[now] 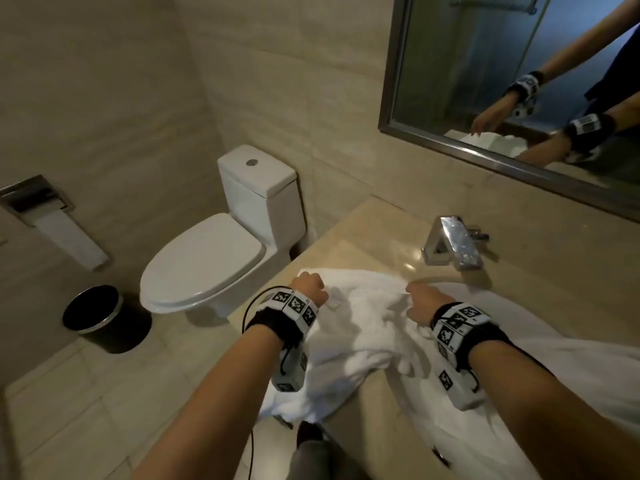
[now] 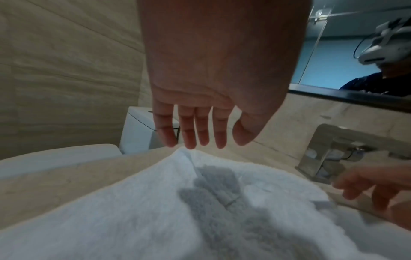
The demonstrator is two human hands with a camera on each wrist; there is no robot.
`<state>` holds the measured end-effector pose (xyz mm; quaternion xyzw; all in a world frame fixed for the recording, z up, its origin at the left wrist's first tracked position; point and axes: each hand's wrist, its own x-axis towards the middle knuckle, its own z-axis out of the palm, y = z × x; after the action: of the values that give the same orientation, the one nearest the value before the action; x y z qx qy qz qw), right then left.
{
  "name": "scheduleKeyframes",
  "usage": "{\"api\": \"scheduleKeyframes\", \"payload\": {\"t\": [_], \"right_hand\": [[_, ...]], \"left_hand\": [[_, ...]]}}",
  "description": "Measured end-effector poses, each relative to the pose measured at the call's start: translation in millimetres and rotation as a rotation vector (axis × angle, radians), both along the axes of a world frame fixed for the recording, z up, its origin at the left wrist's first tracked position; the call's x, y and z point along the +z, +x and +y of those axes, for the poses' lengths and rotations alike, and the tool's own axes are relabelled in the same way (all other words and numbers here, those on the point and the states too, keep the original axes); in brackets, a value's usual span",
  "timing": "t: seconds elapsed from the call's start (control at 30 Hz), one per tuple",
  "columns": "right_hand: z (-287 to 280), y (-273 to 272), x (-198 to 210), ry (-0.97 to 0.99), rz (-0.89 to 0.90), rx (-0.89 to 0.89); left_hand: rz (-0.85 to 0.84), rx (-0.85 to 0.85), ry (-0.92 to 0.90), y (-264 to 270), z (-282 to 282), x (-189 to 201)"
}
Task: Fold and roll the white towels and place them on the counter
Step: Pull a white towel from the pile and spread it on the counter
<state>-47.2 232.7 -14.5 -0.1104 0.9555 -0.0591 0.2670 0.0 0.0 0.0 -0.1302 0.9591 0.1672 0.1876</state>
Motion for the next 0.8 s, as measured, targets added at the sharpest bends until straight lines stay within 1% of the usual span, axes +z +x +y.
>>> {"api": "scheduleKeyframes", "payload": {"t": [0.03, 0.2, 0.3, 0.4, 0.47, 0.53, 0.6, 0.7, 0.8], "right_hand": [[-1, -4, -3, 0.020, 0.002, -0.008], [-4, -24, -18, 0.080, 0.040, 0.022], [-6, -38, -25, 0.129, 0.083, 0.074], [-9, -46, -31, 0.162, 0.111, 0.139], [-10, -50, -36, 0.163, 0.136, 0.155], [-10, -51, -36, 0.104, 0.125, 0.131], [-8, -51, -31, -0.019, 0.088, 0.014], [-6, -54, -18, -0.196, 0.097, -0.135], [-10, -59, 2, -0.317, 0.119, -0.217]], "left_hand": [[-0.038, -0.001, -0.026, -4, 1, -2], [-0.087, -0.019, -0.076, -27, 2, -26], [-0.115, -0.093, -0.101, -42, 2, -39], [-0.121, -0.205, -0.193, -45, 7, -49], [-0.129, -0.234, -0.220, -50, 9, -55], [-0.146, -0.246, -0.203, -55, 8, -53], [-0.116, -0.237, -0.154, -59, 2, -48], [0.010, -0.123, -0.018, -63, -5, -32], [0.137, -0.015, 0.083, -66, -7, -4]]}}
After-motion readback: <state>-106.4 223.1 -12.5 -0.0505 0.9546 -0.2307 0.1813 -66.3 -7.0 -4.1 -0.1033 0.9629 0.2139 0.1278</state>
